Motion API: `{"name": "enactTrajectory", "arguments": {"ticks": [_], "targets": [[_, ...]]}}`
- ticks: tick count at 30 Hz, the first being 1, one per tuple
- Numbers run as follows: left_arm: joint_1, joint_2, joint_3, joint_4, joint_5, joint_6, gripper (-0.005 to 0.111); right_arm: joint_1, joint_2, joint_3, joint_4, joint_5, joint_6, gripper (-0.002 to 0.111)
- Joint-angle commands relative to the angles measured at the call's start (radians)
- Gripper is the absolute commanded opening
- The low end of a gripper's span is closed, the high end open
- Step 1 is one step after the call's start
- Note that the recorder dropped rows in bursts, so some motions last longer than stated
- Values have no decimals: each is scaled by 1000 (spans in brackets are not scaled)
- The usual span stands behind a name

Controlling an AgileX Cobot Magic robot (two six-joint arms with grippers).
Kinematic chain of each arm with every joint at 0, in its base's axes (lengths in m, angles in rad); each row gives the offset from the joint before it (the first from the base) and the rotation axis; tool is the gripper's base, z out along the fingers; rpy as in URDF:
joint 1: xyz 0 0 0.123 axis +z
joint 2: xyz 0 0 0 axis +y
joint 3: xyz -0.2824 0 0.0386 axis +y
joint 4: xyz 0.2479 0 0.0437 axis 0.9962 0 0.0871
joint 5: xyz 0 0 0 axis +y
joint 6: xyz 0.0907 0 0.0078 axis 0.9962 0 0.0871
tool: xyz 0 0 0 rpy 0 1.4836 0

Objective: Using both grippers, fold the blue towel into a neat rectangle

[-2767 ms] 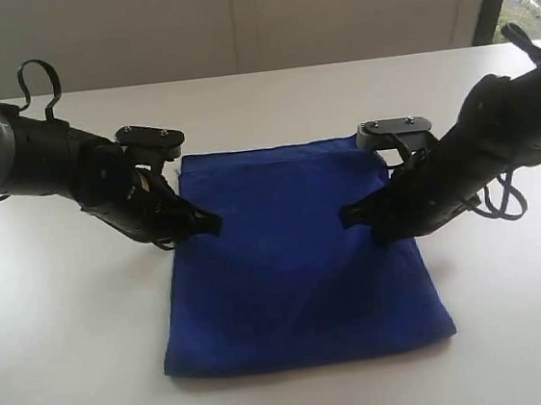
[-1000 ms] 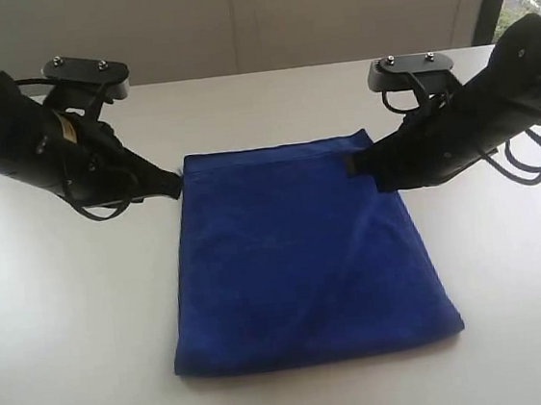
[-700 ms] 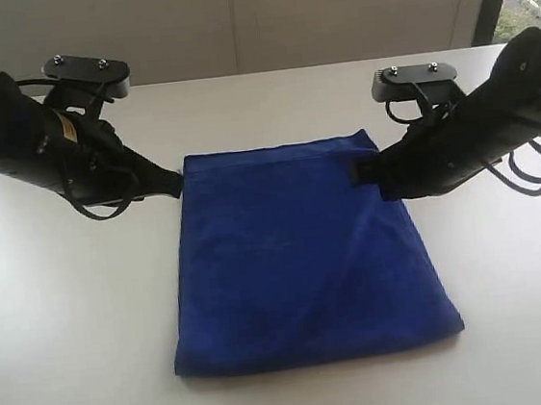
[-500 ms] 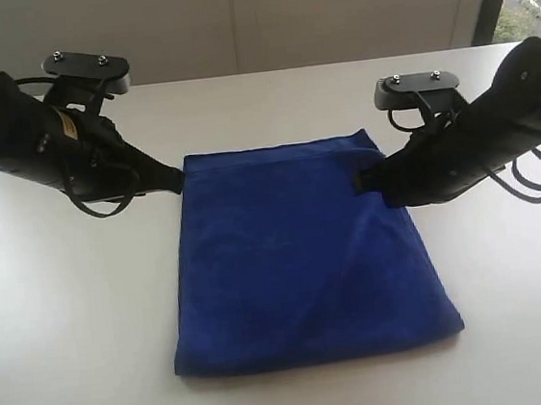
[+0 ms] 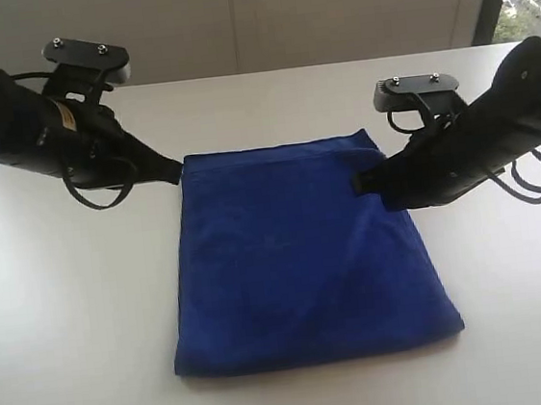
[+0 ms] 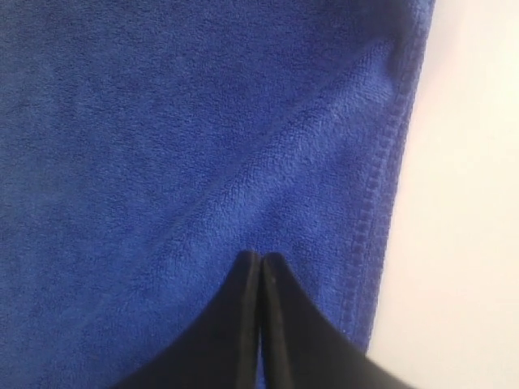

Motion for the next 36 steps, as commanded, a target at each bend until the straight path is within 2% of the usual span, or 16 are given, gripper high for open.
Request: {"name": "enactTrajectory", "arguments": {"ticks": [1, 5, 13, 20, 24, 30, 34, 36], "targets": [[71, 42, -43, -8, 28, 1, 0, 0, -7, 6, 5, -5, 0, 0], [111, 99, -57, -23, 24, -17, 0, 0, -7, 6, 5, -35, 0, 0], [121, 192, -80, -93, -58, -25, 0, -3, -7, -5, 5, -69, 63, 0], [176, 298, -393, -112, 164, 30, 0, -67, -7, -172, -1, 14, 72, 0], [196, 388, -524, -269, 222, 73, 0, -111, 29, -257, -2, 30, 72, 0], [191, 497, -568, -510, 243, 202, 0, -113, 138, -337, -8, 41, 72, 0], [188, 537, -568, -520, 260, 204, 0, -113, 209, -385, -8, 19, 72, 1], [188, 545, -568, -523, 273, 209, 0, -113, 241, -400, -8, 19, 72, 6]]}}
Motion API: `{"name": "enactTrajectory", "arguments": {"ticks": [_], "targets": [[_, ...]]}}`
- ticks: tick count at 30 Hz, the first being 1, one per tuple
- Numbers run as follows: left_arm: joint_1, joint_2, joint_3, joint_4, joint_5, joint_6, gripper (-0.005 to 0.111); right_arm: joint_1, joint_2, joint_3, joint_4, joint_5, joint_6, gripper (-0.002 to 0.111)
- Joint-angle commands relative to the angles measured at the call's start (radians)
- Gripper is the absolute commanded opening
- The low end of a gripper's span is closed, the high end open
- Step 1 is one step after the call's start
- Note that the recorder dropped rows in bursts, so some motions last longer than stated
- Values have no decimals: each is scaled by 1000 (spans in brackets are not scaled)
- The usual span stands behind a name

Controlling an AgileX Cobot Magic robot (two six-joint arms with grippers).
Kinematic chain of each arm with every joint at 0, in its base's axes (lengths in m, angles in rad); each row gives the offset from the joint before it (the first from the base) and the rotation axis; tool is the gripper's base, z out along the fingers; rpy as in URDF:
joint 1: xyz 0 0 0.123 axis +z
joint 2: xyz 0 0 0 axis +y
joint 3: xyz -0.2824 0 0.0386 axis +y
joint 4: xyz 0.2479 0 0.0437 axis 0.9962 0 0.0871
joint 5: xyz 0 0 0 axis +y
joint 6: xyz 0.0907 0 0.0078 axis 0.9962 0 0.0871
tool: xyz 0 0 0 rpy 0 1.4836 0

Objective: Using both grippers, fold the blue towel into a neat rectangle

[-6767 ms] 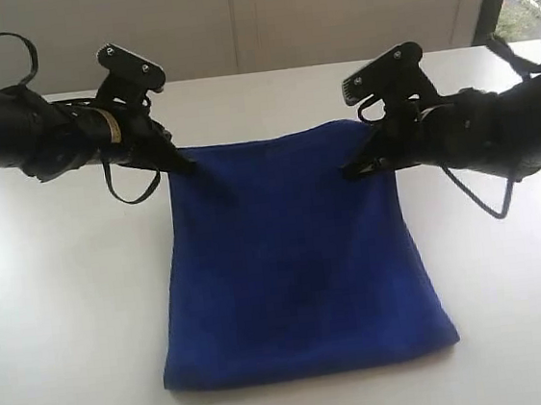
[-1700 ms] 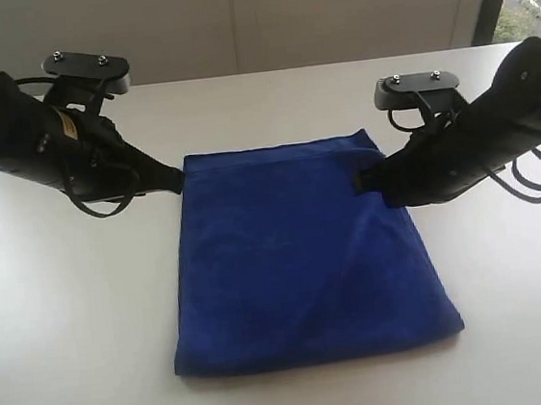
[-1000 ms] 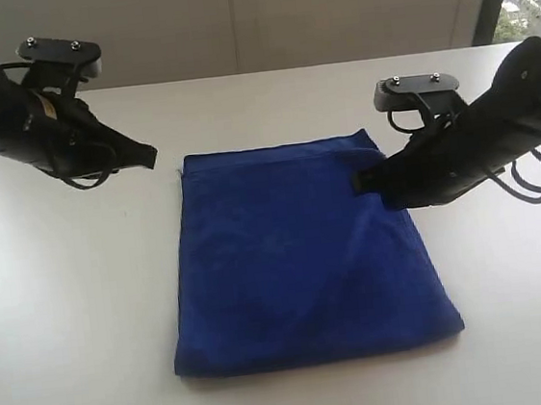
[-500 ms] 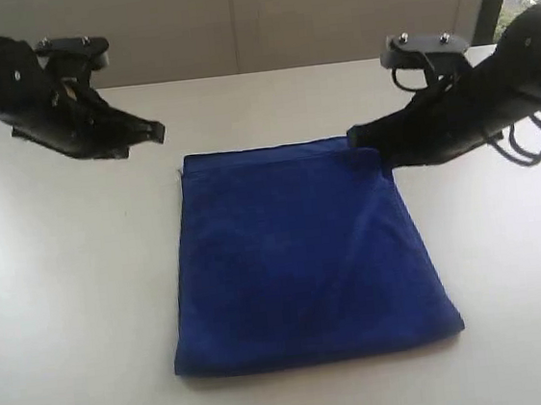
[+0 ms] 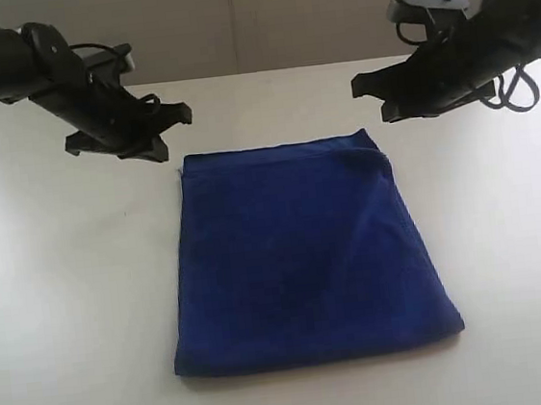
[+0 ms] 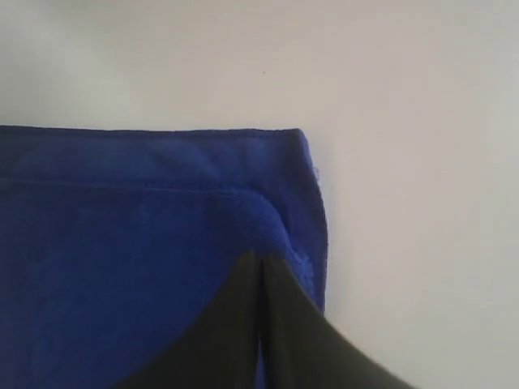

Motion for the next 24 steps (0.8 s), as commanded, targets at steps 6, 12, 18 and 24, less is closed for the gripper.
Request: {"name": "enactTrajectory", "arguments": {"ticks": [6, 12, 18, 24], "targets": [[-5, 11, -6, -74, 40, 59, 0, -4, 117, -34, -3, -22, 4, 31], [-5, 11, -6, -81, 35, 61, 0, -4, 170, -34, 30, -39, 6, 34], [-5, 11, -6, -81, 35, 61, 0, -4, 197, -35, 108, -65, 4, 34], [-5, 11, -6, -81, 35, 61, 0, -4, 195, -78, 115, 58, -26, 34]]}}
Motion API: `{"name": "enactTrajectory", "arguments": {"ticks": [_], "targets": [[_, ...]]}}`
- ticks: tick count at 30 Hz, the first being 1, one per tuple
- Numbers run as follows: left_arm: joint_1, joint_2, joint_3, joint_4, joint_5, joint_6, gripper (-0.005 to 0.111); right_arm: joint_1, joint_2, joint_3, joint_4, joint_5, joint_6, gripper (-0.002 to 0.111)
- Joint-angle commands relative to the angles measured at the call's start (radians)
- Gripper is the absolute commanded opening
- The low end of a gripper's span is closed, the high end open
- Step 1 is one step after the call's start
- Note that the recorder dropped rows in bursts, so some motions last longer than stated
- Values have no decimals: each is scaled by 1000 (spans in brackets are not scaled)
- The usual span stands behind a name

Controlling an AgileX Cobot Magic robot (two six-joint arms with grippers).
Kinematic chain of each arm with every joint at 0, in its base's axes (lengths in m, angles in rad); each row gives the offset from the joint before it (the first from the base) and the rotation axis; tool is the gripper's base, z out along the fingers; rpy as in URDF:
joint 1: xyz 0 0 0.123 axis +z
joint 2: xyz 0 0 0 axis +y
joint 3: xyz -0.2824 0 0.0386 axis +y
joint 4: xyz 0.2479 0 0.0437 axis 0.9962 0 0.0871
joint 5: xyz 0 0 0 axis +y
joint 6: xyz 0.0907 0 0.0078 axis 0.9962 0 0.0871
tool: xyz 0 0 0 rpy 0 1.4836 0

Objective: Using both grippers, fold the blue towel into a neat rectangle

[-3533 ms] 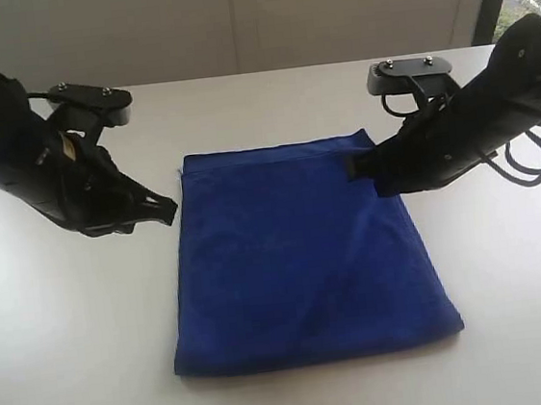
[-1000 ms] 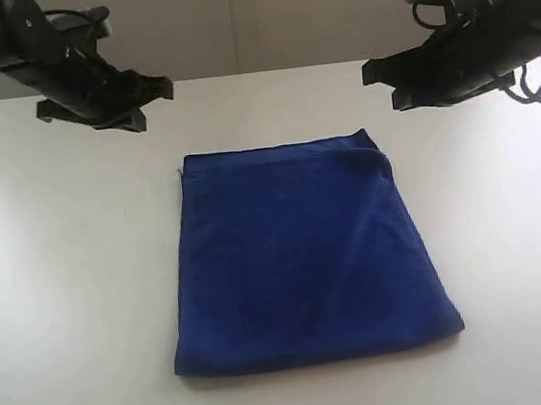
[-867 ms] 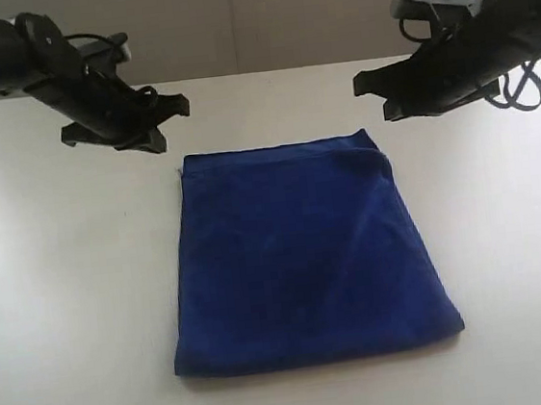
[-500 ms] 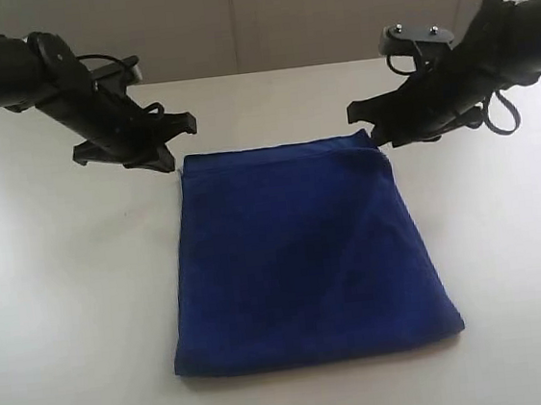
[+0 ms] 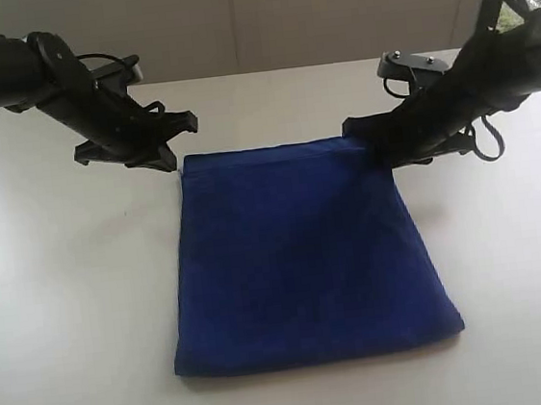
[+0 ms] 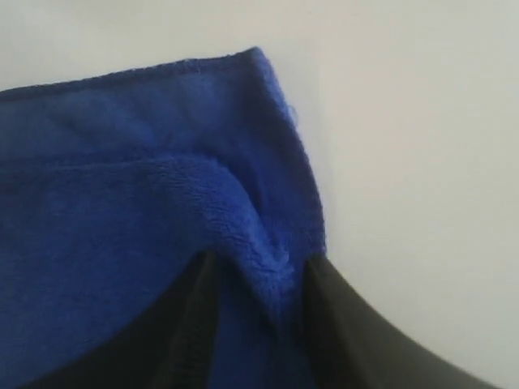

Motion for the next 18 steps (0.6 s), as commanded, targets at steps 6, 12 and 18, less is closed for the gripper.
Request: {"name": "enactTrajectory", "arguments": {"ticks": [6, 12, 18], "targets": [[-5, -5, -6, -12, 10, 3, 0, -2, -10, -75, 21, 144, -69, 34], [-5, -5, -6, -12, 10, 3, 0, -2, -17, -75, 179, 271, -319, 34], [-5, -5, -6, -12, 12, 3, 0, -2, -17, -75, 200, 202, -345, 34]]}}
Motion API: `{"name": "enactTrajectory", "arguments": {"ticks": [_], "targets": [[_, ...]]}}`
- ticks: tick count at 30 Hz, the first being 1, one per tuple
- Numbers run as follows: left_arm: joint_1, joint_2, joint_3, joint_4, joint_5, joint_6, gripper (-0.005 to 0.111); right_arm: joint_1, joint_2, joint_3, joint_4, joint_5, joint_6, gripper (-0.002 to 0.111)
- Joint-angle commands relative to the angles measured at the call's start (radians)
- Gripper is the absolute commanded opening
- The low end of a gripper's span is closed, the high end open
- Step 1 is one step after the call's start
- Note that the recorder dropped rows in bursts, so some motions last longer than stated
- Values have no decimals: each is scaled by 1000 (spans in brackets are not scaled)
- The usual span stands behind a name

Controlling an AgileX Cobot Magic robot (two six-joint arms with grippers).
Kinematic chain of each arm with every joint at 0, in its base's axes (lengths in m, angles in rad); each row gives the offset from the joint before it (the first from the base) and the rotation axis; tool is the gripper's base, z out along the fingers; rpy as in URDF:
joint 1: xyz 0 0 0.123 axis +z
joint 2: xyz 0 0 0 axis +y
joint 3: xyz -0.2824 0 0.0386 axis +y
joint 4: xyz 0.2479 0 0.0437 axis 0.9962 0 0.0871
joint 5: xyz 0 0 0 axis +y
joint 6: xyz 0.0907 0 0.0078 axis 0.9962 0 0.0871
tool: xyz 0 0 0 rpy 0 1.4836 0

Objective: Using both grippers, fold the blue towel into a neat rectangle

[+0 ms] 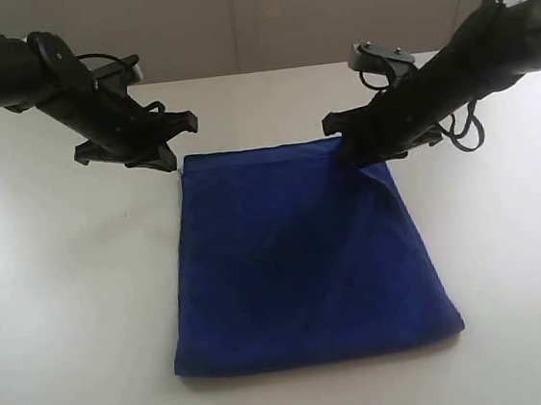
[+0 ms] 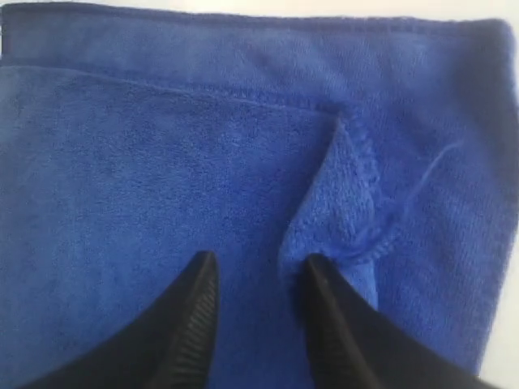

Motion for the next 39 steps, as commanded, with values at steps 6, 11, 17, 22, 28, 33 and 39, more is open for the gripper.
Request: {"name": "enactTrajectory", "arguments": {"ticks": [6, 11, 17, 22, 28, 33, 39], "targets": [[-5, -5, -6, -8, 10, 3, 0, -2, -7, -6, 28, -163, -23, 34], [-5, -5, -6, -8, 10, 3, 0, -2, -7, -6, 34, -271, 46, 34], [-5, -5, -6, -1, 10, 6, 0, -4, -20, -6, 29, -237, 108, 34], [-5, -5, -6, 3, 10, 6, 0, -4, -21, -6, -64, -276, 271, 34], [-5, -5, -6, 3, 10, 6, 0, -4, 24, -6, -155, -259, 392, 34], [-5, -5, -6, 2, 17, 6, 0, -4, 48, -6, -157, -289, 394, 34], [-5, -5, -6, 3, 25, 6, 0, -4, 51, -6, -183, -292, 465, 34]]}}
